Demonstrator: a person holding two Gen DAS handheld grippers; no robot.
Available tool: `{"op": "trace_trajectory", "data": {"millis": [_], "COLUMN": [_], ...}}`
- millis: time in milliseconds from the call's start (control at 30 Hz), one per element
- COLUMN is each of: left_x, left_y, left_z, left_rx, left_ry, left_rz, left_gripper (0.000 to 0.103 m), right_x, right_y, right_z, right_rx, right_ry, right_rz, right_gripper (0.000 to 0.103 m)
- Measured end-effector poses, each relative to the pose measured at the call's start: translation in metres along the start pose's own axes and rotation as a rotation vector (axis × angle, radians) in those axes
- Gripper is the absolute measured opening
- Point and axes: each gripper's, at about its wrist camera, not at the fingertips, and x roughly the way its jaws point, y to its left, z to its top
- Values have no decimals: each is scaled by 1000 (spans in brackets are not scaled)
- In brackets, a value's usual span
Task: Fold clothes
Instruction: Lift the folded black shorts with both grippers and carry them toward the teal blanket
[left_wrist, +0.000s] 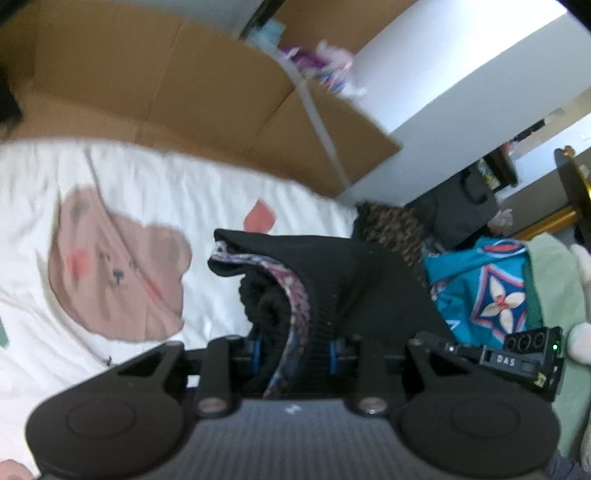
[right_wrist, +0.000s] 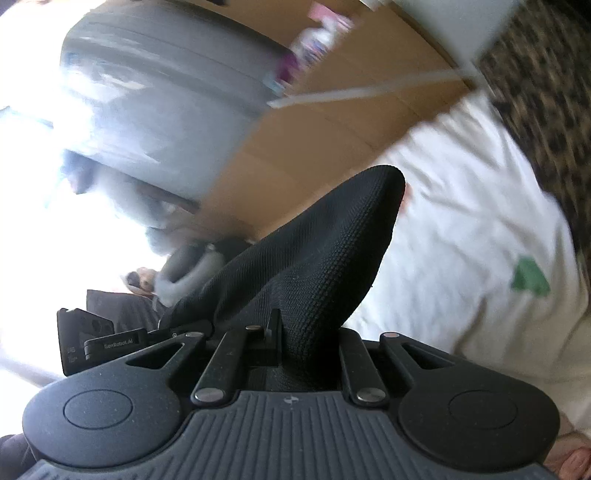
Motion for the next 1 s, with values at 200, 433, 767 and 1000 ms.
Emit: {"op": "trace_trajectory", "data": {"millis": [200, 433, 767, 1000], "left_x": [-69, -137, -201, -225], "left_y": [-50, -112, -201, -249], "left_z": [13, 22, 12, -6], "left_rx": [6, 42, 125, 155], "left_ry": [-140, -264, -336, -344], "left_rz": [-20, -69, -109, -118], "left_gripper": [33, 33, 33, 33], "right_x": [-44, -110, -208, -270], "right_y": [78, 171, 256, 289], "right_z": [30, 59, 77, 66], "right_rx": [-90, -249, -367, -417], "right_ry": [-99, -170, -227, -276], "right_rz": [21, 19, 0, -36], "right_gripper": [9, 9, 9, 9]}}
